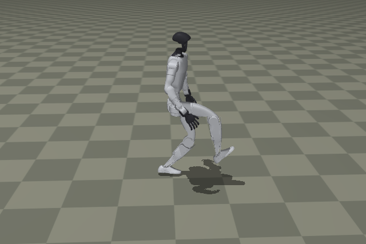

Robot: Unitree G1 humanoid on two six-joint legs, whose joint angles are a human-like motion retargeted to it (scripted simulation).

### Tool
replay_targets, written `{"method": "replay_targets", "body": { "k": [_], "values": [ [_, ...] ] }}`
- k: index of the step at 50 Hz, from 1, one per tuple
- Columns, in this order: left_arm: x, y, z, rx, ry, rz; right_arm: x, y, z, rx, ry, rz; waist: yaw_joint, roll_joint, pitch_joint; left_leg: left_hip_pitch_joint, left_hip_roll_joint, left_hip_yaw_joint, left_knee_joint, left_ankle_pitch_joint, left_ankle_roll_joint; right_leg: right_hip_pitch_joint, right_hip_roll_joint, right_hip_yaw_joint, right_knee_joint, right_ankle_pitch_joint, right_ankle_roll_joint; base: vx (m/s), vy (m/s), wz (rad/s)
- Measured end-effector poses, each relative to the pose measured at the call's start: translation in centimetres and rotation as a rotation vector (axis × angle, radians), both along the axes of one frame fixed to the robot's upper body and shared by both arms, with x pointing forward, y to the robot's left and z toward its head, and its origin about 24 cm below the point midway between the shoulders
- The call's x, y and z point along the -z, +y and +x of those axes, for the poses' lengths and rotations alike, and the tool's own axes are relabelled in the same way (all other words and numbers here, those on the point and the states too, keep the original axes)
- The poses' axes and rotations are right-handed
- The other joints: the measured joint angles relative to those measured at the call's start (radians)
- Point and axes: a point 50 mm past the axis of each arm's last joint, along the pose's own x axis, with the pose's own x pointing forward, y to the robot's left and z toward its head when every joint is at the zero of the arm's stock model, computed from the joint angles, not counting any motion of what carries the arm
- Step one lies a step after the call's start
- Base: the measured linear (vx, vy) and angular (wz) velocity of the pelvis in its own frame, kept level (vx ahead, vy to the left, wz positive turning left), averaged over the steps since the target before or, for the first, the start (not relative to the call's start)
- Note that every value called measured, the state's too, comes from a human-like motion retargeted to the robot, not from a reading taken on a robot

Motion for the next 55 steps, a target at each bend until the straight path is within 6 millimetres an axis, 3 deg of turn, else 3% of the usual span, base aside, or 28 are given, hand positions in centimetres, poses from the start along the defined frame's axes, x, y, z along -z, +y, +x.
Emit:
{"method": "replay_targets", "body": {
  "k": [7,13,22,32,38,45,50,55],
  "values": [
    [-0.8,0.9,1.7,0.004,-0.071,0.031,0.6,-0.2,-1.6,0.021,0.031,0.025,0.020,-0.021,0.035,0.045,0.002,-0.013,0.037,0.001,-0.022,-0.105,0.022,-0.067,-0.008,-0.013,-0.005,0.01,0.00,0.18],
    [-1.2,2.1,1.5,-0.027,-0.078,0.054,0.9,-0.6,-2.4,0.025,0.062,0.024,0.038,-0.048,0.037,0.073,-0.011,-0.026,0.057,0.000,-0.026,-0.083,0.032,-0.099,0.033,-0.055,-0.030,0.09,-0.04,0.15],
    [-1.5,3.8,-0.2,-0.099,-0.050,0.065,1.0,-1.3,-2.8,0.004,0.108,-0.008,0.062,-0.064,-0.016,0.073,-0.011,-0.041,0.075,0.027,-0.031,0.068,0.072,-0.114,0.032,-0.093,-0.059,0.16,-0.08,-0.01],
    [-1.2,4.6,-4.4,-0.208,0.046,0.031,0.8,-0.8,-1.9,-0.077,0.130,-0.040,0.087,-0.058,-0.085,0.098,-0.004,-0.054,0.061,0.061,-0.034,0.310,0.095,-0.091,0.076,-0.049,-0.078,0.16,-0.09,-0.14],
    [-0.7,3.9,-6.9,-0.260,0.104,-0.005,0.4,0.2,-0.9,-0.104,0.097,-0.022,0.112,-0.071,-0.113,0.121,-0.032,-0.048,0.043,0.054,-0.018,0.406,0.061,-0.068,0.182,0.011,-0.076,0.08,-0.08,-0.27],
    [0.2,1.5,-8.5,-0.229,0.163,-0.080,0.2,1.5,0.4,-0.128,0.070,0.013,0.137,-0.090,-0.117,0.151,-0.070,-0.034,0.007,0.021,0.011,0.403,-0.009,-0.050,0.316,0.022,-0.072,0.01,-0.03,-0.32],
    [0.7,-0.4,-8.5,-0.161,0.179,-0.138,0.3,2.0,0.9,-0.151,0.073,0.022,0.139,-0.085,-0.118,0.161,-0.068,-0.025,-0.032,0.023,0.012,0.352,-0.046,-0.056,0.291,-0.031,-0.072,-0.02,0.01,-0.30],
    [1.1,-2.0,-6.9,-0.082,0.141,-0.175,0.9,2.7,0.7,-0.159,0.097,0.043,0.133,-0.069,-0.123,0.155,-0.045,-0.022,-0.071,0.050,-0.003,0.303,-0.045,-0.073,0.134,-0.093,-0.063,-0.03,0.02,-0.26]
  ]
}}
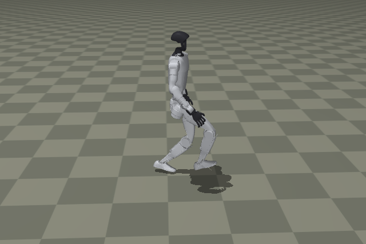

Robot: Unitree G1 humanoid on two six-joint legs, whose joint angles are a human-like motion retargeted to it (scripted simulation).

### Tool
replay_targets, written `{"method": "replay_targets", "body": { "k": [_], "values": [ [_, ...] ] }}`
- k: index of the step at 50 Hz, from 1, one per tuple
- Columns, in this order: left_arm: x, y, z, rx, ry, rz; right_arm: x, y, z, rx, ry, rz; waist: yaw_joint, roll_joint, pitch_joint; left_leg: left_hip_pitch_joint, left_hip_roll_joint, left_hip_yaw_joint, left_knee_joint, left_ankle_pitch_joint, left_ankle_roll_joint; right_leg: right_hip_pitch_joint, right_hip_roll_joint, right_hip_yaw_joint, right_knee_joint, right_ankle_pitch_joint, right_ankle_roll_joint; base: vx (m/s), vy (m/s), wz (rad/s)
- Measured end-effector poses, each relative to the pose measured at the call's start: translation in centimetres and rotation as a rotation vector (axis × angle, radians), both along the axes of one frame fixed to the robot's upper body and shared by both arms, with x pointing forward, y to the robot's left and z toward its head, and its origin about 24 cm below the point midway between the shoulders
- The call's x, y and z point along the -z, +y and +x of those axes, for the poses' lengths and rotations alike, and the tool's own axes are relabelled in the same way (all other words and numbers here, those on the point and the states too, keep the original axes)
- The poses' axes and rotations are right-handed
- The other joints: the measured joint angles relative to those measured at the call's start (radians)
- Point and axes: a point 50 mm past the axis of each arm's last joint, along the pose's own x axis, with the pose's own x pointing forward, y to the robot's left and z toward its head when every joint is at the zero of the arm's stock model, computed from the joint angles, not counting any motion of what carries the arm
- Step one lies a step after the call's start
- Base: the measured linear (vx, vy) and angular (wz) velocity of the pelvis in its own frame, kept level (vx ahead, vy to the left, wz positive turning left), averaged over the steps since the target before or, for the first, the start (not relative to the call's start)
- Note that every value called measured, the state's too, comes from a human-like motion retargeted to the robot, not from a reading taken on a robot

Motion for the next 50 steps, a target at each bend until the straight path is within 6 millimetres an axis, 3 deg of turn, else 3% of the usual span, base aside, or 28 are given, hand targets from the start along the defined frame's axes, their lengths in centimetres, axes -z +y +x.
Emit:
{"method": "replay_targets", "body": {
  "k": [12,24,29,33,42,50],
  "values": [
    [-0.9,0.5,5.6,0.096,-0.165,0.041,2.1,0.1,-3.0,0.087,0.114,0.059,-0.017,0.036,-0.022,-0.051,0.039,0.008,-0.048,0.015,-0.022,-0.023,0.071,0.030,-0.300,-0.014,0.021,-0.01,0.00,-0.07],
    [-1.6,1.6,7.9,0.082,-0.231,0.090,3.3,0.5,-4.3,0.125,0.194,0.090,-0.079,0.019,-0.017,-0.052,0.023,0.009,-0.095,0.000,-0.017,0.116,0.093,0.137,-0.240,0.016,0.036,-0.01,-0.01,0.05],
    [-1.6,1.8,8.4,0.070,-0.223,0.098,3.9,0.7,-5.0,0.152,0.225,0.102,-0.107,-0.015,-0.017,-0.033,-0.013,0.014,-0.158,0.008,-0.012,0.206,0.043,0.171,-0.181,0.026,0.037,-0.07,-0.03,0.25],
    [-1.1,1.3,7.4,0.045,-0.179,0.083,4.2,0.9,-5.3,0.176,0.238,0.119,-0.120,-0.044,-0.014,-0.033,-0.035,0.023,-0.171,0.017,-0.012,0.275,-0.014,0.192,-0.127,0.041,0.041,-0.11,-0.03,0.21],
    [-0.6,0.9,6.3,0.017,-0.122,0.050,4.4,1.5,-5.1,0.209,0.237,0.162,-0.127,-0.124,-0.008,0.047,-0.106,0.031,-0.330,0.076,0.005,0.451,-0.210,0.220,-0.062,0.028,0.055,-0.10,-0.04,0.15],
    [-0.6,0.9,6.1,0.086,-0.109,0.046,4.8,0.7,-6.8,0.245,0.264,0.151,-0.115,-0.223,0.016,0.093,-0.160,0.057,-0.367,0.105,0.024,0.601,-0.358,0.242,-0.054,-0.007,0.093,-0.08,-0.08,-0.01]
  ]
}}
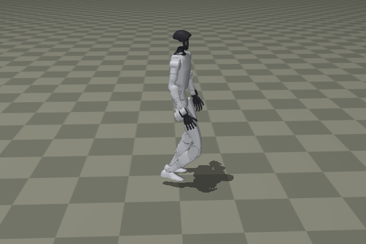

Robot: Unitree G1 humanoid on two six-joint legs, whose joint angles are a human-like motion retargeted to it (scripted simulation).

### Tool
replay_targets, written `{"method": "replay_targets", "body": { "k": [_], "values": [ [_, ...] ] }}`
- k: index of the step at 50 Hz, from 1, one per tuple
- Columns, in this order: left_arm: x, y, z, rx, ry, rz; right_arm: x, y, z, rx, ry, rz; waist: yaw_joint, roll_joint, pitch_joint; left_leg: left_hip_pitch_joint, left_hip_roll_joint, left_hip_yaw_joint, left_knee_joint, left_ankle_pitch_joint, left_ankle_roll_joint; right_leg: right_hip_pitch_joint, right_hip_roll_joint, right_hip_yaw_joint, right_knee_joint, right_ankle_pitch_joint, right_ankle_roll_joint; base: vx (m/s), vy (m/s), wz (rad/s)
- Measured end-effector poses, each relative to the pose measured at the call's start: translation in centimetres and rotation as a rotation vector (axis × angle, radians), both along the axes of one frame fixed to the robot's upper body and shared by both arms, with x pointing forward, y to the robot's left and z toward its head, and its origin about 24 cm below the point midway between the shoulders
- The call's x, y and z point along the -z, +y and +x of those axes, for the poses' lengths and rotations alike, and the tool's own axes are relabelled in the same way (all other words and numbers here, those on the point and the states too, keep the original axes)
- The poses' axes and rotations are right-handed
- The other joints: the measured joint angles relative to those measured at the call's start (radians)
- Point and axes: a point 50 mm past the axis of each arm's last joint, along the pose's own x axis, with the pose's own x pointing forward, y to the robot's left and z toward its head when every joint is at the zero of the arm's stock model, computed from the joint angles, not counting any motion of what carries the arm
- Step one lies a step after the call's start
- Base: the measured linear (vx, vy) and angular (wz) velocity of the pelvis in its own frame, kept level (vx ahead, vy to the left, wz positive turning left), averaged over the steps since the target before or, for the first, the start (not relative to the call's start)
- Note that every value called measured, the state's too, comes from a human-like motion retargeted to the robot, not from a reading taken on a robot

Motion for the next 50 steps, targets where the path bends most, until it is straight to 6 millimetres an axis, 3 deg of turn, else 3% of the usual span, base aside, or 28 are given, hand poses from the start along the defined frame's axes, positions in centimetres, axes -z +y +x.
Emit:
{"method": "replay_targets", "body": {
  "k": [5,10,13,18,23,25,27,30,32,35,40,45,50],
  "values": [
    [-0.5,0.0,2.2,0.079,-0.041,0.021,-0.4,0.0,0.6,0.002,-0.032,0.008,0.005,-0.018,-0.004,0.031,0.016,-0.011,-0.058,0.002,0.008,0.089,0.019,0.002,-0.114,-0.027,0.021,-0.03,-0.12,-0.08],
    [-0.8,-1.6,5.0,0.165,-0.101,0.002,-0.1,0.7,0.2,-0.002,-0.020,0.035,0.001,-0.043,0.009,-0.005,0.039,-0.004,0.029,-0.015,0.003,0.137,0.043,0.015,-0.170,-0.073,0.026,-0.07,-0.17,-0.14],
    [-1.8,-3.2,8.7,0.237,-0.175,-0.028,-0.2,0.9,0.6,0.022,-0.018,0.069,0.016,0.013,-0.007,-0.052,0.130,-0.022,0.053,-0.041,-0.015,0.146,0.143,-0.021,-0.284,-0.061,0.000,-0.03,-0.19,-0.29],
    [-4.0,-8.0,14.5,0.383,-0.318,-0.148,0.0,0.8,0.2,0.070,0.013,0.120,0.026,0.075,-0.002,-0.147,0.250,-0.042,0.189,-0.071,-0.051,0.145,0.255,-0.063,-0.362,-0.052,-0.032,-0.09,-0.21,-0.27],
    [-8.0,-14.3,19.6,0.563,-0.498,-0.306,-0.1,-0.2,-0.2,0.146,0.033,0.160,0.030,0.120,0.010,-0.240,0.345,-0.046,0.303,-0.060,-0.077,0.130,0.326,-0.102,-0.406,-0.026,-0.041,-0.12,-0.20,-0.26],
    [-9.4,-16.6,20.5,0.634,-0.552,-0.364,0.1,-0.4,-0.7,0.173,0.046,0.167,0.023,0.124,0.026,-0.278,0.377,-0.033,0.360,-0.090,-0.065,0.115,0.336,-0.117,-0.379,-0.017,-0.037,-0.15,-0.16,-0.29],
    [-11.6,-18.9,21.8,0.720,-0.618,-0.429,-0.5,-1.7,0.0,0.222,0.018,0.172,0.042,0.164,0.007,-0.334,0.413,-0.031,0.370,-0.169,-0.033,0.093,0.374,-0.130,-0.452,0.016,-0.033,-0.11,-0.13,-0.41],
    [-12.4,-20.9,21.6,0.810,-0.637,-0.490,-0.7,-2.7,-0.2,0.262,0.009,0.155,0.037,0.175,0.029,-0.361,0.450,-0.007,0.494,-0.221,-0.003,0.057,0.387,-0.144,-0.390,0.015,-0.018,-0.18,-0.11,-0.41],
    [-13.1,-21.8,21.8,0.873,-0.632,-0.519,-1.5,-4.3,0.7,0.309,-0.032,0.130,0.074,0.230,0.005,-0.400,0.503,0.001,0.565,-0.257,0.025,0.041,0.443,-0.150,-0.479,0.062,-0.014,-0.11,-0.07,-0.66],
    [-11.7,-21.4,20.7,0.894,-0.556,-0.506,-1.8,-5.4,0.9,0.347,-0.055,0.093,0.076,0.257,0.017,-0.382,0.543,0.010,0.721,-0.286,0.058,-0.005,0.470,-0.160,-0.414,0.063,-0.009,-0.19,-0.09,-0.53],
    [-8.1,-18.2,18.6,0.842,-0.371,-0.403,-3.0,-6.7,3.0,0.407,-0.135,0.041,0.116,0.344,-0.015,-0.344,0.605,-0.029,0.910,-0.252,0.057,-0.022,0.566,-0.171,-0.538,0.153,-0.019,-0.16,-0.08,-0.58],
    [-4.3,-13.6,14.8,0.681,-0.196,-0.309,-3.3,-6.7,4.0,0.427,-0.172,-0.004,0.125,0.394,-0.030,-0.245,0.606,-0.076,0.976,-0.153,-0.017,-0.042,0.625,-0.184,-0.589,0.221,-0.028,-0.20,-0.05,-0.40],
    [-1.9,-10.2,10.8,0.516,-0.087,-0.242,-2.3,-4.9,3.8,0.397,-0.136,-0.012,0.132,0.417,-0.044,-0.133,0.570,-0.125,0.887,-0.084,-0.094,-0.068,0.652,-0.203,-0.606,0.270,-0.022,-0.22,0.01,-0.23]
  ]
}}
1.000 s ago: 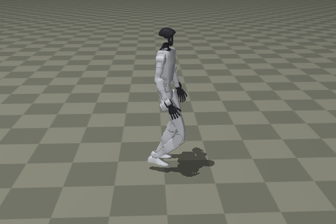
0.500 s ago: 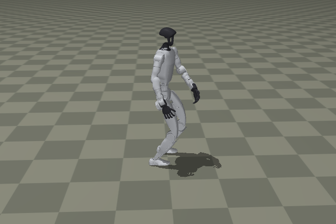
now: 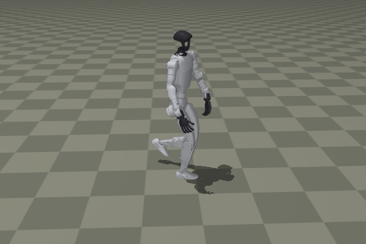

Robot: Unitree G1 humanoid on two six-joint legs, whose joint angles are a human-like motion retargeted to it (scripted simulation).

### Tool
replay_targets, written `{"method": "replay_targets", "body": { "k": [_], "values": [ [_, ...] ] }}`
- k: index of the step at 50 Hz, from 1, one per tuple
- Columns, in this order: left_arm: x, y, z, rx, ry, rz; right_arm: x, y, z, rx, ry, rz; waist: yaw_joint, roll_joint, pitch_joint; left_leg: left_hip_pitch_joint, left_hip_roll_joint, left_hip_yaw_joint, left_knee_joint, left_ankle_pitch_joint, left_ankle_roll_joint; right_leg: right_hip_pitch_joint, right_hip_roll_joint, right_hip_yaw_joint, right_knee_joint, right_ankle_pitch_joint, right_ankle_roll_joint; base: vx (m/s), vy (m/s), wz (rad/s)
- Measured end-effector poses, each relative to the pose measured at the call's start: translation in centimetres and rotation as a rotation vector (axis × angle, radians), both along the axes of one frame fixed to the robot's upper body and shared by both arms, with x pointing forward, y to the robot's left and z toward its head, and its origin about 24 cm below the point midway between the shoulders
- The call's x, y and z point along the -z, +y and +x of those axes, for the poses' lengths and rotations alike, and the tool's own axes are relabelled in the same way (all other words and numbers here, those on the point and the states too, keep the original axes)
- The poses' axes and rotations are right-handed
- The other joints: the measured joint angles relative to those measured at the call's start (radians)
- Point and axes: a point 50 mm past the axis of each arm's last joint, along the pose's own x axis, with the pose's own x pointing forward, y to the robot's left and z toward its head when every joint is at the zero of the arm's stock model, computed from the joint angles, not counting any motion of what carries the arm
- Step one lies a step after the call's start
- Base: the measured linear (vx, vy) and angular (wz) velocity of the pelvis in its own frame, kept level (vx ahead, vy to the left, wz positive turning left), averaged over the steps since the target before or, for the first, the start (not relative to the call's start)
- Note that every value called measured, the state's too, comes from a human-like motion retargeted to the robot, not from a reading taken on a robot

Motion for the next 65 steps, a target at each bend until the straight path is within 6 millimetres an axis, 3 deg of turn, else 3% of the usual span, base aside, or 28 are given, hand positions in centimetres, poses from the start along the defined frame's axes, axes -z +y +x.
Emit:
{"method": "replay_targets", "body": {
  "k": [4,8,12,15,18,25,30,38,43,45,50,53,55,59,65],
  "values": [
    [1.2,1.4,-2.8,-0.070,0.048,0.049,1.0,2.1,-0.3,-0.062,0.047,0.011,0.007,-0.007,-0.009,0.089,-0.058,-0.047,-0.158,-0.018,-0.036,-0.040,-0.017,-0.022,0.035,0.018,0.018,-0.25,0.07,-0.05],
    [1.9,2.0,-4.8,-0.087,0.074,0.075,1.9,4.3,-0.7,-0.142,0.099,0.037,0.012,-0.057,-0.007,0.156,-0.146,-0.077,-0.346,-0.110,-0.012,-0.091,-0.089,-0.037,0.101,0.017,0.052,-0.28,0.12,0.16],
    [2.2,2.4,-6.2,-0.070,0.086,0.088,2.6,6.2,-1.0,-0.231,0.147,0.075,0.017,-0.168,0.000,0.167,-0.285,-0.063,-0.539,-0.169,0.067,-0.161,-0.246,-0.036,0.177,0.026,0.089,-0.36,0.16,0.21],
    [2.3,3.2,-7.1,-0.054,0.091,0.106,2.7,7.3,-0.8,-0.305,0.165,0.100,0.020,-0.270,-0.002,0.164,-0.402,-0.029,-0.705,-0.166,0.126,-0.223,-0.420,-0.068,0.231,0.030,0.075,-0.38,0.16,0.04],
    [2.4,4.6,-8.3,-0.061,0.115,0.135,2.6,8.2,-0.3,-0.374,0.166,0.114,0.013,-0.335,0.001,0.164,-0.477,-0.014,-0.844,-0.142,0.164,-0.281,-0.506,-0.048,0.239,0.024,0.075,-0.36,0.15,-0.02],
    [2.5,7.6,-11.1,-0.122,0.171,0.216,1.9,9.6,1.3,-0.543,0.131,0.089,-0.019,-0.390,0.037,0.135,-0.545,0.015,-0.956,-0.106,0.185,-0.331,-0.524,0.049,0.336,-0.054,0.069,-0.35,0.10,-0.17],
    [2.6,8.6,-12.9,-0.146,0.216,0.264,1.5,10.4,2.0,-0.650,0.116,0.057,-0.043,-0.419,0.077,0.069,-0.569,0.064,-0.850,-0.121,0.176,-0.306,-0.522,0.109,0.541,-0.143,0.025,-0.29,0.01,-0.30],
    [2.7,8.3,-12.9,-0.151,0.229,0.265,0.1,11.3,4.5,-0.761,0.054,0.008,-0.095,-0.482,0.064,0.074,-0.638,0.119,-0.993,-0.047,0.183,-0.231,-0.604,0.148,0.705,-0.246,-0.019,-0.13,-0.08,-0.51],
    [2.9,7.1,-12.6,-0.112,0.211,0.240,0.1,11.2,4.4,-0.767,0.067,-0.001,-0.092,-0.527,0.067,0.040,-0.642,0.191,-0.914,-0.073,0.190,-0.150,-0.669,0.128,0.670,-0.303,-0.011,-0.06,-0.15,-0.89],
    [2.9,6.8,-12.5,-0.099,0.206,0.239,0.2,11.1,4.3,-0.762,0.079,-0.004,-0.083,-0.534,0.071,0.017,-0.620,0.221,-0.847,-0.098,0.193,-0.118,-0.665,0.107,0.632,-0.336,-0.014,-0.01,-0.17,-1.29],
    [3.1,6.6,-13.3,-0.051,0.232,0.241,-0.1,12.1,5.3,-0.773,0.063,-0.019,0.014,-0.447,0.111,-0.193,-0.427,0.160,-0.336,-0.151,0.154,-0.070,-0.430,0.070,0.542,-0.360,-0.078,-0.01,-0.19,-2.12],
    [3.2,5.8,-14.3,0.025,0.273,0.201,-1.0,12.4,6.7,-0.779,0.019,-0.037,0.080,-0.393,0.126,-0.347,-0.338,0.115,0.017,-0.108,0.164,-0.073,-0.281,0.086,0.513,-0.339,-0.110,0.06,-0.14,-2.29],
    [3.3,5.2,-15.3,0.080,0.308,0.168,-1.7,12.5,7.6,-0.785,-0.015,-0.042,0.114,-0.384,0.131,-0.449,-0.345,0.085,0.208,-0.083,0.181,-0.077,-0.218,0.117,0.496,-0.326,-0.113,0.12,-0.11,-2.03],
    [3.3,4.6,-17.1,0.168,0.380,0.124,-3.1,12.8,9.2,-0.811,-0.074,-0.039,0.141,-0.418,0.135,-0.662,-0.449,0.094,0.450,-0.068,0.210,-0.074,-0.184,0.198,0.479,-0.329,-0.093,0.19,-0.08,-1.54],
    [3.1,5.9,-18.0,0.214,0.413,0.157,-3.5,13.0,9.1,-0.875,-0.087,-0.014,0.154,-0.480,0.133,-0.889,-0.548,0.172,0.485,-0.097,0.217,-0.036,-0.201,0.261,0.463,-0.337,-0.043,0.30,-0.08,-1.23]
  ]
}}
